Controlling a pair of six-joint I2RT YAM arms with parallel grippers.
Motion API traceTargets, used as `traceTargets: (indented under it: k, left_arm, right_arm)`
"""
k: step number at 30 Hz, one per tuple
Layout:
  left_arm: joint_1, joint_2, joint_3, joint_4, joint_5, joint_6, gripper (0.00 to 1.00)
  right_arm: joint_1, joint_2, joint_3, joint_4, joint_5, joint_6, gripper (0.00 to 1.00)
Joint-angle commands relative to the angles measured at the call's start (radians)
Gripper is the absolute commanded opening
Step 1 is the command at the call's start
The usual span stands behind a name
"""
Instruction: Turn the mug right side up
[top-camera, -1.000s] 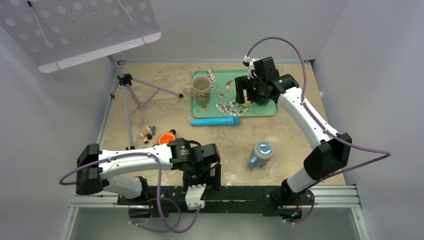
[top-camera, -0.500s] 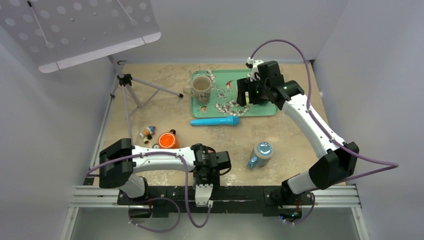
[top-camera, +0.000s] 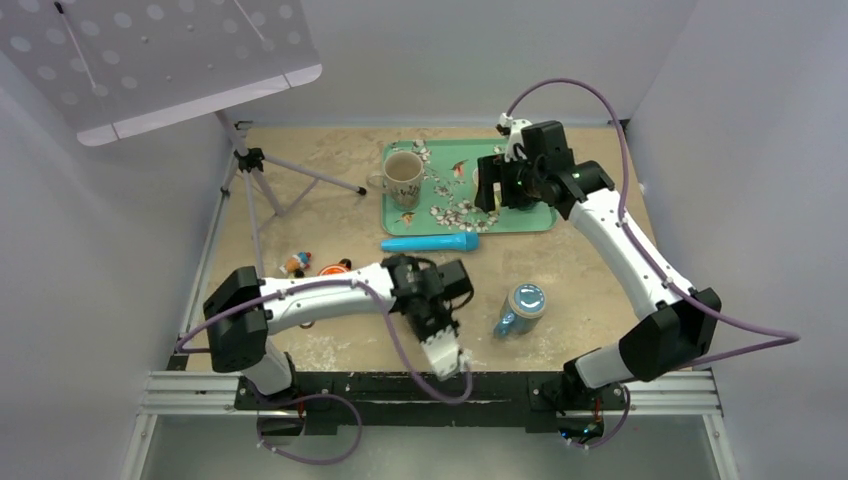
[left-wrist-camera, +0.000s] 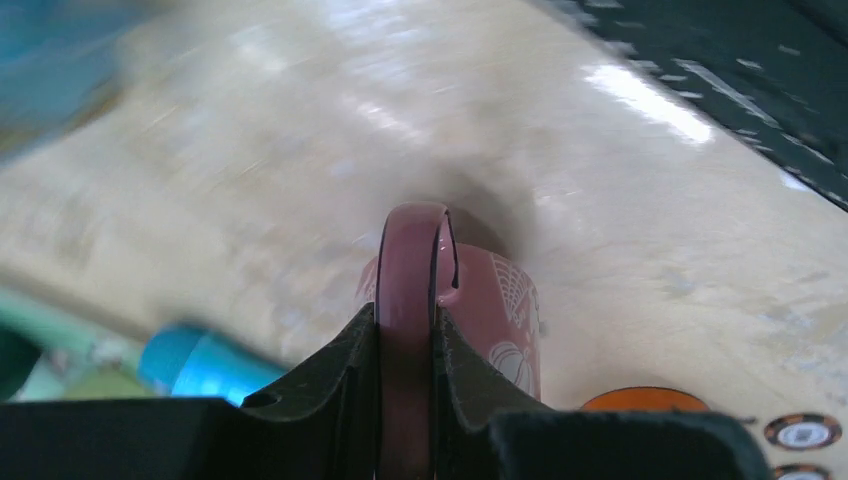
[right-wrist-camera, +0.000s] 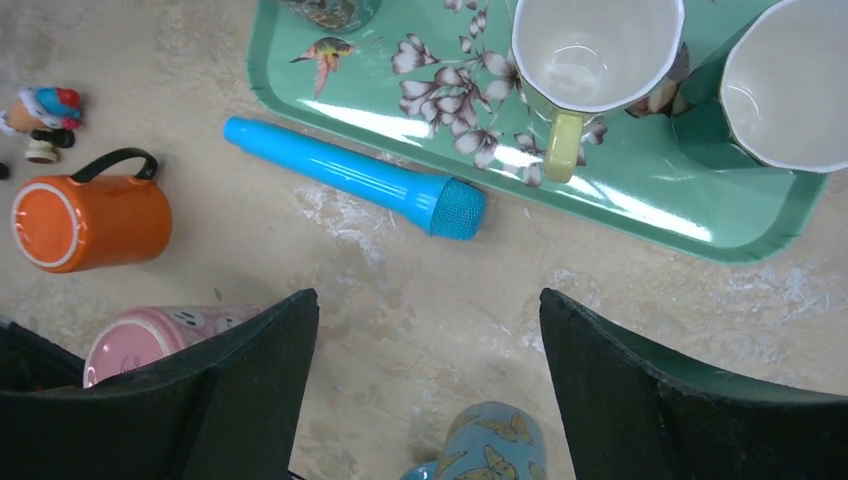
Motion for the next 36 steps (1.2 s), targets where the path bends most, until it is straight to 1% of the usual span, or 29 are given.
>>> traceTargets:
  k: [1, 2, 4, 6, 8, 11, 12, 14, 16, 17, 20, 23, 25, 30, 33, 34, 35, 36]
  left_arm:
    - [0.160, -0.011, 0.402, -0.093, 0.175, -0.378, 0.00]
    - [0.195, -0.007, 0.458, -0.117, 0.245, -0.450, 0.00]
    - [0.261, 0.006, 0.554, -0.152, 0.340, -0.580, 0.00]
    - [0.323, 0.024, 0.625, -0.172, 0.425, -0.719, 0.00]
    - [0.399, 0.053, 0.690, -0.179, 0.505, -0.902, 0.00]
    - [0.489, 0.068, 0.751, -0.148, 0.626, -1.137, 0.00]
    - [0.511, 0.065, 0.766, -0.119, 0.649, -1.216, 0.00]
    - [0.548, 0.054, 0.800, -0.057, 0.691, -1.353, 0.00]
    - [0.578, 0.039, 0.832, -0.008, 0.720, -1.478, 0.00]
    - [0.592, 0.028, 0.841, 0.015, 0.728, -1.532, 0.00]
    - [0.614, -0.005, 0.838, 0.063, 0.726, -1.606, 0.00]
    - [0.620, -0.025, 0.839, 0.092, 0.701, -1.632, 0.00]
    - [0.622, -0.023, 0.852, 0.115, 0.704, -1.654, 0.00]
    - [0.621, -0.020, 0.866, 0.156, 0.709, -1.694, 0.00]
    - [0.617, -0.024, 0.845, 0.190, 0.734, -1.740, 0.00]
    - [0.617, -0.030, 0.826, 0.213, 0.736, -1.757, 0.00]
    - [0.616, -0.035, 0.809, 0.228, 0.735, -1.769, 0.00]
    - [0.616, -0.042, 0.795, 0.243, 0.738, -1.773, 0.00]
  right_arm:
    - [-0.091, -0.134, 0.024, 0.031, -0.152, 0.065, 0.84]
    - [-0.136, -0.178, 0.005, 0.053, -0.202, 0.075, 0.84]
    - [-0.170, -0.233, -0.035, 0.107, -0.251, 0.090, 0.85]
    - [-0.170, -0.262, -0.047, 0.112, -0.279, 0.074, 0.85]
    - [-0.170, -0.285, -0.062, 0.092, -0.317, 0.040, 0.85]
    - [-0.170, -0.349, -0.120, 0.117, -0.390, 0.019, 0.86]
    - [-0.170, -0.375, -0.140, 0.129, -0.435, 0.010, 0.86]
    - [-0.170, -0.415, -0.187, 0.154, -0.591, -0.016, 0.86]
    - [-0.165, -0.442, -0.251, 0.197, -0.800, -0.015, 0.92]
    - [-0.157, -0.452, -0.280, 0.237, -0.833, -0.001, 0.94]
    - [-0.111, -0.525, -0.347, 0.378, -0.861, 0.075, 0.95]
    - [-0.098, -0.583, -0.457, 0.677, -0.909, 0.314, 0.96]
    - [-0.081, -0.575, -0.502, 0.807, -0.913, 0.415, 0.95]
    - [0.021, -0.523, -0.514, 0.866, -0.848, 0.463, 0.91]
    - [0.050, -0.484, -0.516, 0.983, -0.836, 0.545, 0.86]
    - [0.053, -0.473, -0.510, 1.034, -0.835, 0.567, 0.81]
    - [0.054, -0.467, -0.499, 1.063, -0.827, 0.582, 0.66]
    - [0.054, -0.463, -0.489, 1.092, -0.805, 0.600, 0.42]
